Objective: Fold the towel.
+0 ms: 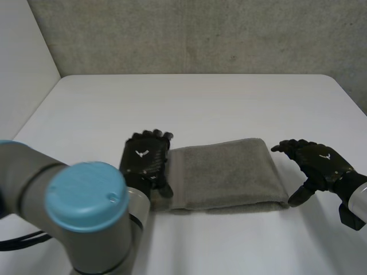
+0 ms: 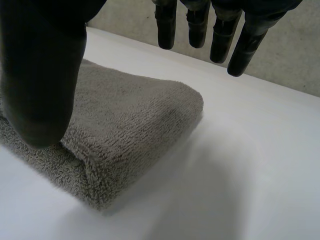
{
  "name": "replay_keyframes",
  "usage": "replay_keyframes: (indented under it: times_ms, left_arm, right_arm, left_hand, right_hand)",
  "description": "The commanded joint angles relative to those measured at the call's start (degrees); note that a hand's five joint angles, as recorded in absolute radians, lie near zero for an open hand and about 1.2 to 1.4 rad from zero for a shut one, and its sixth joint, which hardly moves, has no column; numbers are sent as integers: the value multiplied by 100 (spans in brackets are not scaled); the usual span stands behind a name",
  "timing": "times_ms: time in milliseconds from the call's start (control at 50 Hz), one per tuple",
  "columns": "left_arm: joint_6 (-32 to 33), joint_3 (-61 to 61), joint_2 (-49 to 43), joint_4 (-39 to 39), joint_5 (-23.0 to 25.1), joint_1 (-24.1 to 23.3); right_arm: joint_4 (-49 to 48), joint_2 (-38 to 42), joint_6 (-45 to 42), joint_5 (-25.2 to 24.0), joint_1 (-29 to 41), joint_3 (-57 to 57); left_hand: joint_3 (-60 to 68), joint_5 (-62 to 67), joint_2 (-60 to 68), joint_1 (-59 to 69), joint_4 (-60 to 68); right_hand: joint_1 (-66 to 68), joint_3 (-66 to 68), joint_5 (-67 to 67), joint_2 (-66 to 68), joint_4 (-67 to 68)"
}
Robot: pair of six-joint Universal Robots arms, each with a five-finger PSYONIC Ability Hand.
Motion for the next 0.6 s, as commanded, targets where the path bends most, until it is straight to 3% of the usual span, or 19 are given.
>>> replay_keyframes:
  times_ms: [20, 180, 360, 460, 500, 520, 560, 600]
  left_arm:
    - [-356, -274, 535, -14, 771, 651]
    - [-1059, -292, 501, -277, 1641, 1258]
    - [-1236, -301, 246, -339, 1994, 1505]
    - [-1245, -283, 44, -339, 2170, 1576]
    - [-1245, -283, 35, -339, 2275, 1637]
    - [-1245, -283, 35, -339, 2276, 1637]
    - [-1254, -292, 35, -348, 2302, 1690]
    - [-1254, -301, 35, -348, 2302, 1707]
  right_arm:
    - [-483, 155, 142, 11, -16, 235]
    - [-571, 604, 142, 38, 55, 261]
    - [-774, 965, 133, 55, 63, 288]
    - [-844, 1017, 89, 46, 28, 288]
    - [-914, 1035, 89, 46, -24, 288]
    - [-914, 1035, 89, 46, -24, 288]
    - [-993, 1026, 80, 46, -42, 297]
    - [-1019, 1000, 80, 55, -51, 297]
  left_hand:
    - [-246, -291, -366, -659, -288]
    - [-246, -291, -366, -659, -288]
    - [-246, -291, -366, -659, -288]
    - [-246, -291, -366, -659, -288]
    - [-246, -291, -366, -659, -288]
    - [-246, -291, -366, -659, -288]
    - [-246, -291, -366, -659, -288]
    - [-246, -291, -366, -659, -288]
  right_hand:
    - [838, -38, 824, 776, -342]
    - [907, -38, 893, 845, -342]
    - [1967, -38, 1953, 1905, -342]
    - [3178, -38, 3164, 3116, -342]
    - [4651, -38, 4637, 4589, -342]
    - [4658, -38, 4644, 4596, -342]
    - [6331, -38, 6317, 6269, -342]
    - [6568, -38, 6554, 6506, -342]
